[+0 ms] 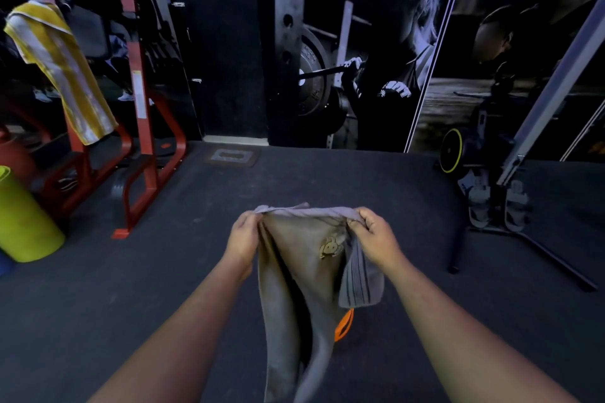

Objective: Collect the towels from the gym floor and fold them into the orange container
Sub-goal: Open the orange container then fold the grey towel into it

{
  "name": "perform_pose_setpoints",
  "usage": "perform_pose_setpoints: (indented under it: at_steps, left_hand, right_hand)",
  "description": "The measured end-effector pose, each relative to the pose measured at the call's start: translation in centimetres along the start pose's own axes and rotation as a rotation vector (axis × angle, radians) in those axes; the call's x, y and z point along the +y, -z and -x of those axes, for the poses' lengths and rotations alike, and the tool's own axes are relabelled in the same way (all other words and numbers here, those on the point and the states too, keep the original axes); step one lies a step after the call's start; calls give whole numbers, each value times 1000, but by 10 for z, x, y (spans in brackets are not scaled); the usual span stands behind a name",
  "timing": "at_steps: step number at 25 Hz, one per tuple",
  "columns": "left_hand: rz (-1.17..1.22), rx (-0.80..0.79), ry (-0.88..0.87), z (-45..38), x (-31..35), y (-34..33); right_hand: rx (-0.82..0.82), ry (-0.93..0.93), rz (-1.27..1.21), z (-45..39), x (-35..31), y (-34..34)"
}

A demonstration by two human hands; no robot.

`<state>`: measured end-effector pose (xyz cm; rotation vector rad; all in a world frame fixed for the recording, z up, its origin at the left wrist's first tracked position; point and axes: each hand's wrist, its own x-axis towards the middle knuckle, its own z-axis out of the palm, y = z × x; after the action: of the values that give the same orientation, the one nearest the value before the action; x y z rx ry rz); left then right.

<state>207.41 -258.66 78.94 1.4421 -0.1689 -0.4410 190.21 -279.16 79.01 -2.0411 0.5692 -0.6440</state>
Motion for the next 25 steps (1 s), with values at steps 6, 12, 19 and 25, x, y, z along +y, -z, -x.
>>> perform_pose_setpoints:
  at_steps: [6, 12, 19, 25]
  left_hand:
    - [-273, -537, 144, 8, -2, 11]
    - [326, -270, 199, -10, -5, 21]
    - [-102, -229, -10, 14, 3, 3]
    - [75, 256, -36, -17, -3, 45]
  right_hand:
    - [-293, 192, 101, -16, -15, -3]
    - [-209, 147, 225, -20, -6, 12]
    - [-267, 43, 519, -23, -8, 1]
    - [-306, -210, 771, -5, 49, 32]
